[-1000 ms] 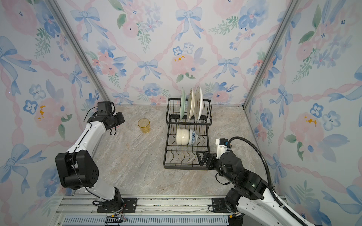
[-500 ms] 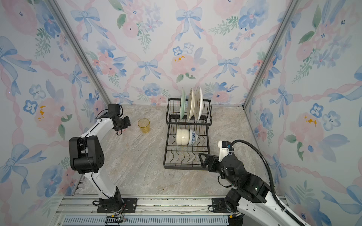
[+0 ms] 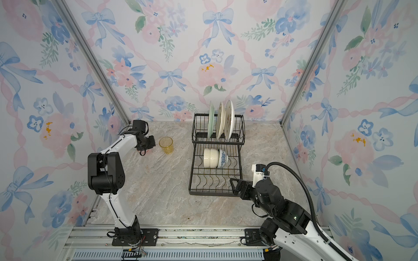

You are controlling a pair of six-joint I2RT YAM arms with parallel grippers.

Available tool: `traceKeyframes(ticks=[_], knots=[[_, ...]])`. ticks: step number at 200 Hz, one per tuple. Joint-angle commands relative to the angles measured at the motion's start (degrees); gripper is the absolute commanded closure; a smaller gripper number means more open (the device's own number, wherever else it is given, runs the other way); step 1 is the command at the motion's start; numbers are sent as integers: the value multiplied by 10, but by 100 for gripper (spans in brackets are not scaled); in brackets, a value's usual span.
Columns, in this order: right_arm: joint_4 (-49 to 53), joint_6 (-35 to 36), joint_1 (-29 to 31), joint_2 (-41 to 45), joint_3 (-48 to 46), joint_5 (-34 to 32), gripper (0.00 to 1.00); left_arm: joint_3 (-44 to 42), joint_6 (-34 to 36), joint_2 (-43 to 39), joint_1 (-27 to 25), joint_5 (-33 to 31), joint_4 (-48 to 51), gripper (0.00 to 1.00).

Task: Unload the mixed dishes from the dish rack
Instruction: 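Lower the pink glass beside the yellow glass and open the left gripper, then raise the left gripper while the right gripper reaches into the lower rack tier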

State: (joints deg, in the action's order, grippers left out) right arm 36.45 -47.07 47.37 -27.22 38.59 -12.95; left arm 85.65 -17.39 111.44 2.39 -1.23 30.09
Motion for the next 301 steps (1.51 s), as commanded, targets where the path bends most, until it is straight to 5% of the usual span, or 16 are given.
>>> traceKeyframes(ticks=[1, 31, 57, 80, 162, 237, 301], knots=[[19, 1, 5, 6, -7, -12, 3, 24, 14, 3, -4, -19, 13, 63], [24, 2, 5, 12, -6, -12, 3, 41, 19, -5, -8, -30, 16, 42], [31, 4, 4, 19, -7, -13, 3, 56, 21, -10, -10, -28, 23, 34], [34, 4, 5, 23, -9, -13, 3, 60, 22, -25, -14, -28, 23, 2], [-12, 2, 5, -10, -35, 5, 3, -29, -5, -169, -20, -8, 20, 2], [-95, 29, 8, -63, -69, 1, 3, -153, -13, -373, -91, 19, 18, 2], [-181, 82, 15, -190, -18, -20, 3, -277, -34, -542, -133, 86, 16, 2]])
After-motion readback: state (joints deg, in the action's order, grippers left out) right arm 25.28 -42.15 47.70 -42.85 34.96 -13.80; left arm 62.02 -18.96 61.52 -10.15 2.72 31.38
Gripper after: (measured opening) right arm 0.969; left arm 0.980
